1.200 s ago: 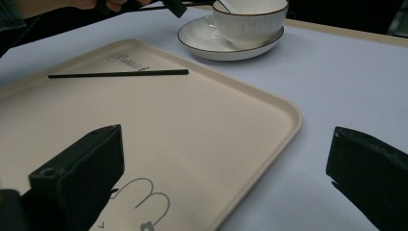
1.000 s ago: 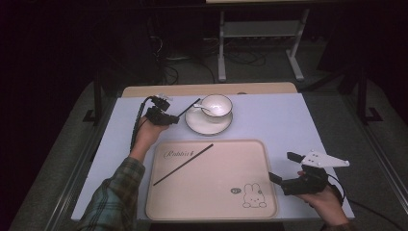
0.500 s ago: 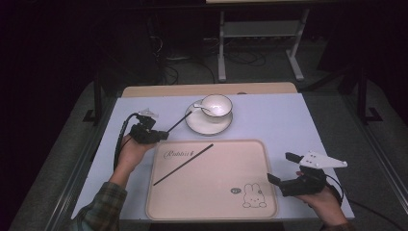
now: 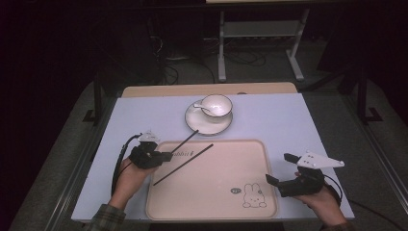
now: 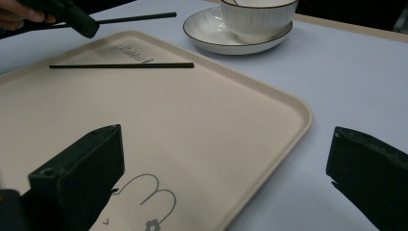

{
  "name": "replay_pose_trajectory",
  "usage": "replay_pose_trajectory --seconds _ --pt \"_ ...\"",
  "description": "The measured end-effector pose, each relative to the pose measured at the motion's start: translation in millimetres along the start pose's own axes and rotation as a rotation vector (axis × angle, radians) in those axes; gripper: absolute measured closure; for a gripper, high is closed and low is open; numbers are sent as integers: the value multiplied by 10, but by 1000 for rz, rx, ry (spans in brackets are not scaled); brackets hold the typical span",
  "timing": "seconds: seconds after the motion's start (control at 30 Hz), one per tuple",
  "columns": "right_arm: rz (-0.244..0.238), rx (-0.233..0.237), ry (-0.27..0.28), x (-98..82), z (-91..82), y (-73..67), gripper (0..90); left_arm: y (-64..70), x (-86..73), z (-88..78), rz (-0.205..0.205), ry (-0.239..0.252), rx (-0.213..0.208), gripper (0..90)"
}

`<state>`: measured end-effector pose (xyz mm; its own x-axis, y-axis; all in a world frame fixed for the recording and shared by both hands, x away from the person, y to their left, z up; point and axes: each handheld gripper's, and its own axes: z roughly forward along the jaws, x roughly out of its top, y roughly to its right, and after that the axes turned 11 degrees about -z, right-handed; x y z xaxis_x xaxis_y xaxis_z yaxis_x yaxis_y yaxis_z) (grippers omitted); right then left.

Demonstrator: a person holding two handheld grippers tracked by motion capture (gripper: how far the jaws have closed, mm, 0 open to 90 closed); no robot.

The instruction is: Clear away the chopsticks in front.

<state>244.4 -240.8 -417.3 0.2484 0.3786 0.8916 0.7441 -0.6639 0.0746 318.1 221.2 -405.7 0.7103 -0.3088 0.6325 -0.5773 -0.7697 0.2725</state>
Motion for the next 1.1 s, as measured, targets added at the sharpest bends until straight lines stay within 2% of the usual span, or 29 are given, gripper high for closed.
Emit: replay_pose_trajectory --seconds 0.07,0.17,0.33,0.43,0.57,0.9,1.03,1.1 --pt "2 -3 1 -1 -2 4 0 60 -28 41 -1 -10 -27 847" --pt "9 -4 3 -3 -5 12 0 154 -43 136 23 -35 -41 847" --pt "8 -3 0 -7 -4 14 0 260 -53 299 60 -75 -37 847" --pt "9 -2 1 -8 -5 18 0 300 -72 364 89 -101 -17 847" --pt "11 0 0 -8 -4 19 0 300 -96 417 101 -115 7 845" --pt "14 -1 4 -7 -8 21 0 301 -93 421 93 -110 -7 832" --pt "17 -2 2 -8 -11 23 0 327 35 369 92 -54 -37 818" --pt "17 -2 3 -9 -6 26 0 344 135 397 97 -43 -56 840"
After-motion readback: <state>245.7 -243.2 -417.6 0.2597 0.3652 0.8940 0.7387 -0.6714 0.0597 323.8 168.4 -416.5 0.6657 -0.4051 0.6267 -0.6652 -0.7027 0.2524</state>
